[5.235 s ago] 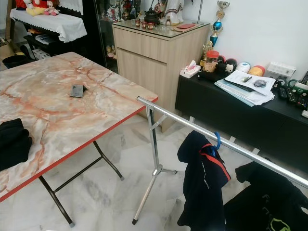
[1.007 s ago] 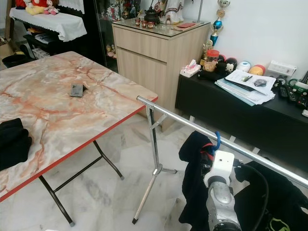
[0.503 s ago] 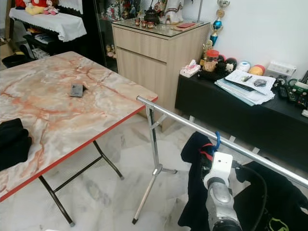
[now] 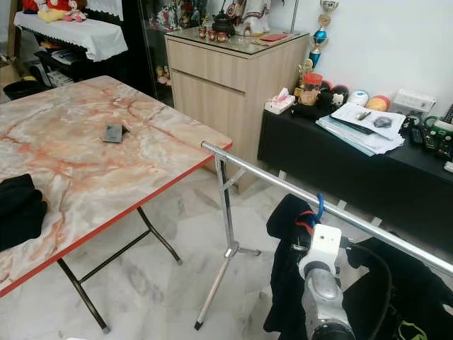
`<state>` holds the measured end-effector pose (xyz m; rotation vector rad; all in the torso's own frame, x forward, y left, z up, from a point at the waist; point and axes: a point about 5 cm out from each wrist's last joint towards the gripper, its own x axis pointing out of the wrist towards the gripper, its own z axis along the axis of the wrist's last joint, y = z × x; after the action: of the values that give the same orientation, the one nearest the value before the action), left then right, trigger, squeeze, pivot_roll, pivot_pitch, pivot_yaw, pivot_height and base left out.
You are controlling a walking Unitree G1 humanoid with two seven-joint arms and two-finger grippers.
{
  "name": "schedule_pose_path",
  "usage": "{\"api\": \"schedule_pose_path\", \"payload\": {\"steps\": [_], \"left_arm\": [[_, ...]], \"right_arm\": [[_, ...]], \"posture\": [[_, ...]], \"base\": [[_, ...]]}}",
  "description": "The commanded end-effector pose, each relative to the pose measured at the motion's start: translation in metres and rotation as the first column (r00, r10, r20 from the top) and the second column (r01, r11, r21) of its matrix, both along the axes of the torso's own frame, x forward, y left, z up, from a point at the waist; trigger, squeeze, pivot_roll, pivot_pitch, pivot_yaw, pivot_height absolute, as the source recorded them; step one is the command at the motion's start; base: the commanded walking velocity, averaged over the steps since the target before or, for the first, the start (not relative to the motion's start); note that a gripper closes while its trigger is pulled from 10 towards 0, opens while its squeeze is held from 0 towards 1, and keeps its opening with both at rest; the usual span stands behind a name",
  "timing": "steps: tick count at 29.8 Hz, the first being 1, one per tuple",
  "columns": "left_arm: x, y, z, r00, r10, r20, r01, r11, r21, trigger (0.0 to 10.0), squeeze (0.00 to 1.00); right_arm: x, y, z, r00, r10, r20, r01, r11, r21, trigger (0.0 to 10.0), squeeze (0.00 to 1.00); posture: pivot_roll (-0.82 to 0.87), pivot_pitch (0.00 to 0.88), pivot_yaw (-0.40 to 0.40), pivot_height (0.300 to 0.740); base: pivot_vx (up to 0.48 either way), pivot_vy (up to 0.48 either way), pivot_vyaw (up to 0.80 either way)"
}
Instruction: Hang hanger
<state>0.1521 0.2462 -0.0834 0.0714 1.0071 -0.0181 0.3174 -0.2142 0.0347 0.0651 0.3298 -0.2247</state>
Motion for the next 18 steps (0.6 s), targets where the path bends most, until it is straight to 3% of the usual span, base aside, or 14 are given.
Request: {"api": "schedule_pose_path", "payload": {"steps": [1,5,12,18], "left_arm": [[-0.003,0.003,0.0,1.0,-0.007,-0.015,0.007,1.0,0.009,10.0,0.0],[-0.003,0.003,0.0,1.0,-0.007,-0.016,0.008,1.0,0.009,10.0,0.0],[-0.003,0.002,-0.001,1.0,-0.012,-0.017,0.012,1.0,0.01,10.0,0.0],[-0.003,0.002,-0.001,1.0,-0.014,-0.018,0.014,1.0,0.01,10.0,0.0]], "right_arm": [[0.001,0.003,-0.001,1.0,0.003,-0.013,-0.003,1.0,0.0,0.0,0.0],[0.002,0.003,0.001,1.0,-0.005,0.001,0.005,1.0,0.007,0.0,0.0],[0.006,0.005,0.018,0.984,-0.036,0.176,0.033,0.999,0.022,0.0,0.0],[0.006,0.007,0.026,0.968,-0.026,0.248,0.023,1.0,0.013,0.0,0.0]], "posture": [[0.05,0.0,0.024,0.74],[0.05,0.0,0.024,0.74],[0.04,0.0,0.024,0.74],[0.04,0.0,0.023,0.74]], "base": [[0.0,0.0,0.0],[0.0,0.0,0.0],[0.0,0.0,0.0],[0.0,0.0,0.0]]}}
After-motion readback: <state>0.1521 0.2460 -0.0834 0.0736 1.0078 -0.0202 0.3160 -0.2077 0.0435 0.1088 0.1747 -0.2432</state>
